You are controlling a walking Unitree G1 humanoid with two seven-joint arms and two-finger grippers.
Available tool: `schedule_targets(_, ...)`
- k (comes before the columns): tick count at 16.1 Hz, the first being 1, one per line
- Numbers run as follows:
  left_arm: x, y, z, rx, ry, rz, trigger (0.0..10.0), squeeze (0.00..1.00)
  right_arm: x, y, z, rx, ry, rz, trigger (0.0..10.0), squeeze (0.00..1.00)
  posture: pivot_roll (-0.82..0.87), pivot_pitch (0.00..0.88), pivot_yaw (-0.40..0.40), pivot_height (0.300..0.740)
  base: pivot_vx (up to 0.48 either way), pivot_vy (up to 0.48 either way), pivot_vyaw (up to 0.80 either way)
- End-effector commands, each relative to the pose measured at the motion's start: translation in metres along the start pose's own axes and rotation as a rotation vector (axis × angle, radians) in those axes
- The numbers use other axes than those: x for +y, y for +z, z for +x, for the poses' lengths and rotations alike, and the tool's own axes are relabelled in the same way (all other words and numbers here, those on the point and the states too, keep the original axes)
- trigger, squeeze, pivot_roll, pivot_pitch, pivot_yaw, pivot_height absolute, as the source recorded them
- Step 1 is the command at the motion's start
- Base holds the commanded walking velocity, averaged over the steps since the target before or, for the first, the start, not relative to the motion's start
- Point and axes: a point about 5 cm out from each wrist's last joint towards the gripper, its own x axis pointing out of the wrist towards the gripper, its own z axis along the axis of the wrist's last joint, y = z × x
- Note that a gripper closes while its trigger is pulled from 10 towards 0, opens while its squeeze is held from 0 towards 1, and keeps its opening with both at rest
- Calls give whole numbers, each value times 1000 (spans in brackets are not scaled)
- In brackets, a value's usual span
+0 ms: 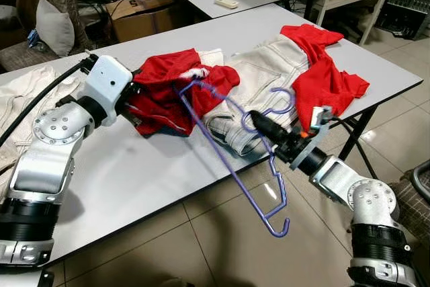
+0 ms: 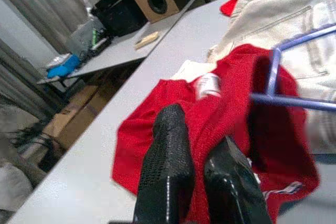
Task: Hang hanger
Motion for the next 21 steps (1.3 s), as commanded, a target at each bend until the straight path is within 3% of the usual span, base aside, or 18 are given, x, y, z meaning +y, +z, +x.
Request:
schedule_targets(1, -5, 5, 1, -18, -30, -18, 0, 0, 2, -1, 5, 5, 3, 8, 10000, 0, -3, 0, 83, 740, 0, 0, 0)
schedule_targets(3, -15, 22, 7, -116, -78, -117, 0, 0, -5, -14, 15, 57, -51, 32, 10000, 0, -2, 0, 86, 740, 0, 0, 0)
schedule_targets(7, -15, 31, 6, -134, -67, -105, 0, 0, -20, -26, 19, 133, -179, 37, 10000, 0, 2, 0, 83, 740, 0, 0, 0)
schedule_targets(10, -7, 39, -3, -139, -65, -101, 0, 0, -38, -27, 13, 136, -328, 36, 10000, 0, 5, 0, 77, 740, 0, 0, 0)
schedule_targets(13, -8, 40, -11, -114, -108, -71, 0, 0, -39, -14, 15, 40, -331, 98, 10000, 0, 5, 0, 72, 740, 0, 0, 0)
schedule_targets(15, -8, 39, -11, -110, -94, -73, 0, 0, -37, -12, 16, 51, -329, 92, 10000, 0, 2, 0, 69, 740, 0, 0, 0)
schedule_targets(18, -6, 41, -4, -115, -24, -81, 0, 0, -20, -28, 15, 224, -227, -94, 10000, 0, -6, 0, 63, 740, 0, 0, 0)
schedule_targets(21, -6, 36, 2, -82, 22, -88, 0, 0, -6, -29, 1, 254, -127, -201, 10000, 0, -18, 0, 67, 740, 0, 0, 0)
